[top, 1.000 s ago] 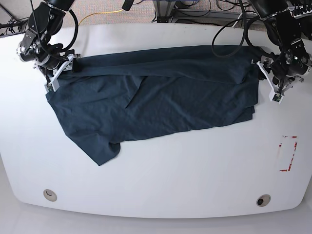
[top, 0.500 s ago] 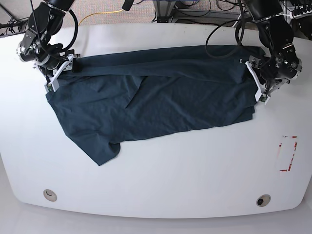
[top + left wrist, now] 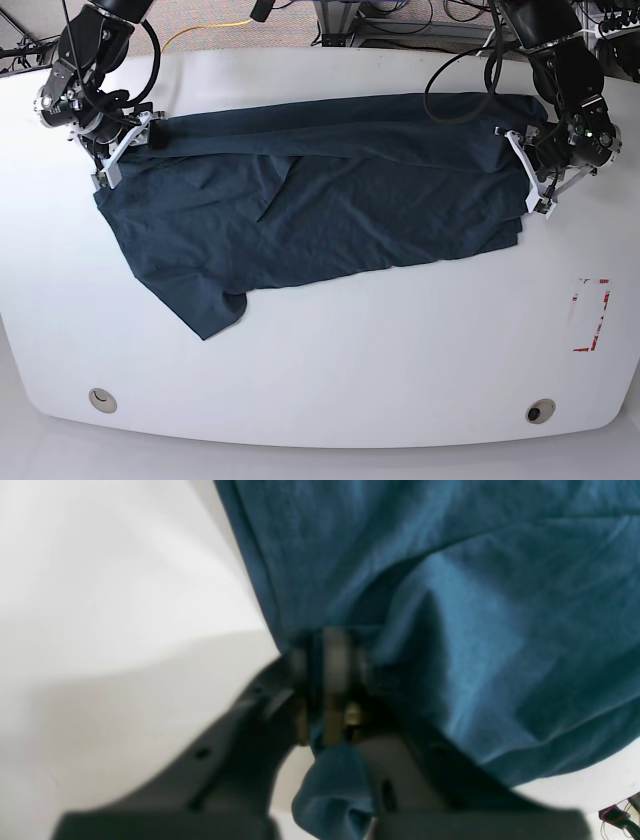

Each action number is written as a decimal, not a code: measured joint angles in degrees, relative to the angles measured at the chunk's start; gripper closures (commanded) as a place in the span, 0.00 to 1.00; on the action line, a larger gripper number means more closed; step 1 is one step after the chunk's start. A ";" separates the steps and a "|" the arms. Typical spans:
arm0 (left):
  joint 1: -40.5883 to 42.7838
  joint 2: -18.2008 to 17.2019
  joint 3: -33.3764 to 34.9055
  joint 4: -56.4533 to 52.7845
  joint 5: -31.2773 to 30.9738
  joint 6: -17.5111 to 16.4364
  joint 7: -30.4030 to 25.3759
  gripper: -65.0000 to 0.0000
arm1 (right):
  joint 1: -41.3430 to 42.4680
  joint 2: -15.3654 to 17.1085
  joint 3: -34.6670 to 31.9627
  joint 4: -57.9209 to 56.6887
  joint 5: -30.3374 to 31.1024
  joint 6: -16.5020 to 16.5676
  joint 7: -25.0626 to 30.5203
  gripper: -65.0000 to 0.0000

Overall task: Fold the T-shirt properly
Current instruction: 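Adjust the grip on the shirt edge with both grippers, keeping it taut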

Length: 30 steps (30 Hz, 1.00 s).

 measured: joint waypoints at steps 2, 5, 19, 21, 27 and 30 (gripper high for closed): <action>0.02 -0.02 0.00 0.00 0.02 0.00 0.00 0.99 | -0.02 0.00 0.00 0.00 0.00 0.00 0.00 0.53; 0.00 -0.07 0.00 0.00 0.02 0.00 0.00 0.99 | 0.00 0.00 0.00 0.00 -0.02 0.00 0.00 0.53; 1.44 -1.97 -4.85 4.72 -0.13 0.00 0.07 1.00 | 0.00 0.00 0.00 -0.07 0.02 0.00 0.00 0.53; 1.64 -2.51 -4.94 5.44 -0.17 0.00 0.07 1.00 | -0.07 0.00 0.00 -0.07 -0.07 0.00 0.00 0.53; 1.95 -2.75 -5.09 7.61 -0.20 0.00 0.07 1.00 | -0.13 0.00 0.00 -0.11 -0.15 0.00 0.00 0.53; 2.38 -3.91 -5.09 8.07 -0.42 0.00 0.04 1.00 | -0.09 0.00 0.00 -0.59 -0.04 0.00 0.02 0.53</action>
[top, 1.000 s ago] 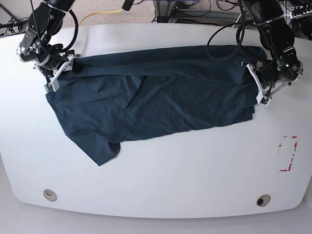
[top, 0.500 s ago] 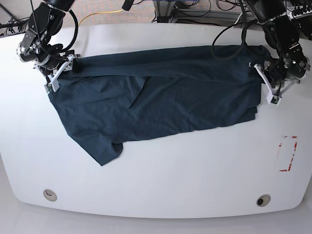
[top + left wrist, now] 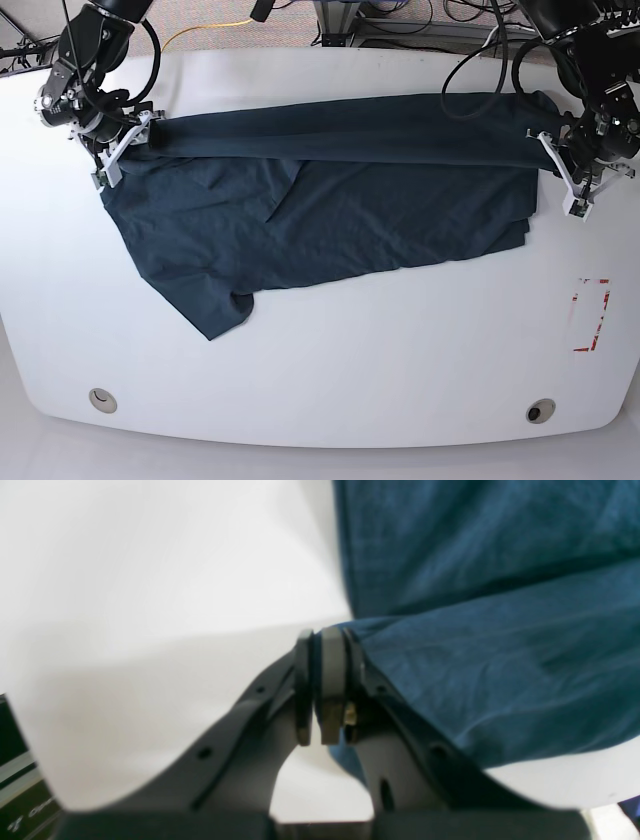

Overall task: Fold the T-shirt properly
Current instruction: 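Adjust the grip on the shirt edge with both grippers, keeping it taut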

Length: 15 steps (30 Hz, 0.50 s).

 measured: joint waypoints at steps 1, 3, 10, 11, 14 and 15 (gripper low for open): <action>0.09 -0.28 0.00 0.00 0.13 0.00 0.00 1.00 | 0.11 0.02 0.02 -0.48 0.00 0.00 0.02 0.53; 0.31 -0.79 -0.07 -0.02 0.20 0.00 0.04 1.00 | 0.17 0.00 0.00 -1.14 -0.09 0.00 0.02 0.53; 0.35 -2.80 0.11 -0.07 0.04 -0.02 0.00 0.77 | 0.11 0.17 0.00 -1.18 0.02 0.00 0.17 0.53; 0.35 -3.32 0.11 -0.07 0.26 0.00 -0.02 0.72 | 0.11 0.17 0.00 -1.18 0.00 0.00 0.15 0.53; 0.33 -4.85 0.00 -0.11 0.28 0.00 0.00 0.57 | 0.11 0.17 0.00 -1.18 0.00 0.00 0.15 0.53; 0.33 -5.33 -0.02 -0.11 0.26 0.00 -0.02 0.53 | 0.11 0.20 0.04 -1.18 0.02 0.00 0.15 0.53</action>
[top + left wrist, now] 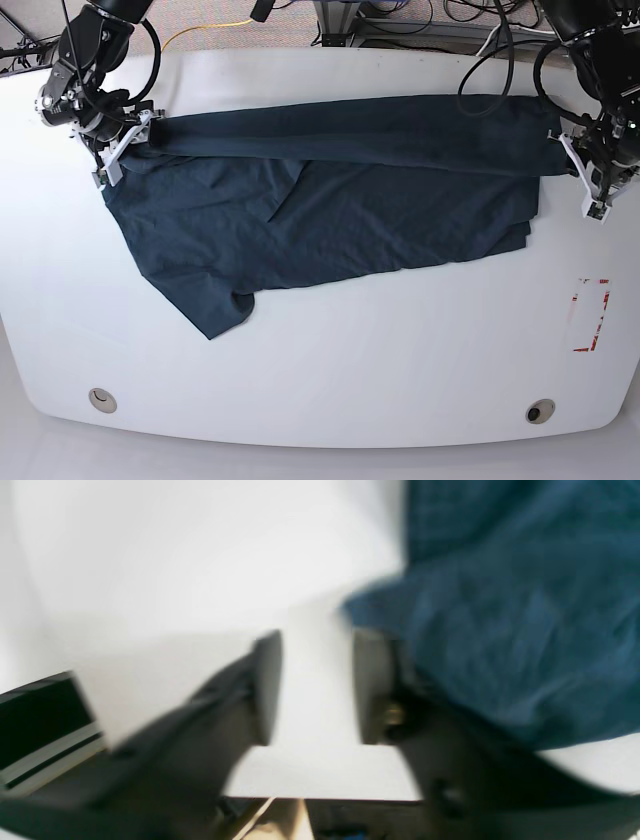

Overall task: Fold the T-shirt properly
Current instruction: 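Adjust the grip on the shirt edge with both grippers, keeping it taut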

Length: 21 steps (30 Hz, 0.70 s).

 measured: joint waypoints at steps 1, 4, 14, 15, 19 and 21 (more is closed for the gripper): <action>0.00 -0.33 0.02 0.00 0.00 0.00 0.02 0.50 | 0.02 0.07 0.02 0.00 0.00 0.00 0.00 0.53; -0.15 -0.96 0.04 0.00 -0.07 0.00 0.02 0.49 | 0.00 0.26 0.00 -0.02 0.00 0.00 0.00 0.53; -1.73 -1.68 1.36 5.86 -3.93 0.00 0.09 0.49 | -1.05 0.04 0.09 5.95 0.04 -0.07 -0.26 0.52; -1.22 -1.05 2.67 6.25 -4.00 0.00 0.04 0.49 | -1.25 0.07 0.09 7.28 0.24 -0.13 -0.52 0.52; 1.97 2.56 8.76 6.27 -5.05 -0.17 0.17 0.49 | -0.74 -0.70 0.15 11.56 1.84 -0.04 -4.24 0.52; 3.26 3.96 9.62 6.25 -3.21 -0.20 -0.20 0.49 | 0.02 -1.20 0.02 11.85 5.09 -0.13 -5.14 0.52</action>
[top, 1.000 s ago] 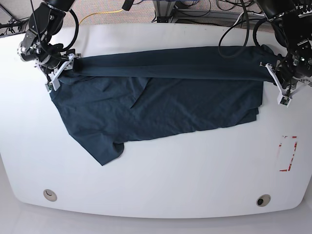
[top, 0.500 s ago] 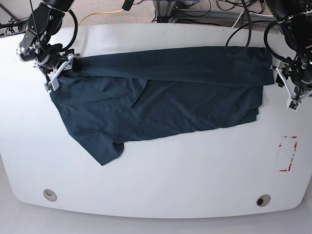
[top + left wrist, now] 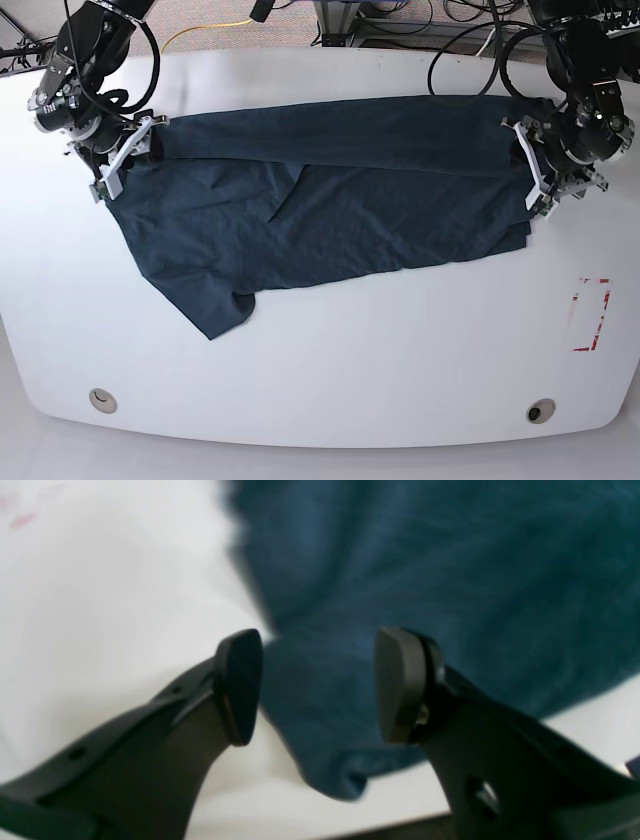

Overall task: Fold the T-shirt properly
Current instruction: 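Adjust the grip on the shirt edge with both grippers, keeping it taut, then release the edge and move the right gripper onto the shirt's sleeve area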

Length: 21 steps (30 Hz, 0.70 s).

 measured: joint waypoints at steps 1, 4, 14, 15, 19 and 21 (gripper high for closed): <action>0.39 0.59 0.22 -0.11 1.36 0.02 0.11 0.49 | 0.52 -0.11 -0.07 -0.04 0.68 0.04 -0.42 0.52; 1.60 2.64 0.44 -0.31 5.01 0.07 0.17 0.49 | 3.21 -0.46 0.00 -0.15 0.42 0.07 -1.46 0.52; 5.22 3.72 0.48 -3.56 10.36 0.07 -7.48 0.49 | 12.57 -3.63 -11.04 -5.07 -5.25 0.07 -1.51 0.52; 5.62 3.65 0.46 -3.89 10.75 0.07 -8.41 0.49 | 13.14 -4.02 -11.76 -5.62 -5.49 0.04 -0.61 0.52; 6.91 2.69 0.76 -6.40 12.09 0.04 -8.85 0.49 | 14.99 -4.85 -16.48 -10.62 -10.05 -0.02 0.26 0.52; 6.54 2.05 0.63 -6.99 12.26 0.02 -9.27 0.49 | 15.58 -4.94 -19.63 -12.24 -10.91 0.04 0.55 0.52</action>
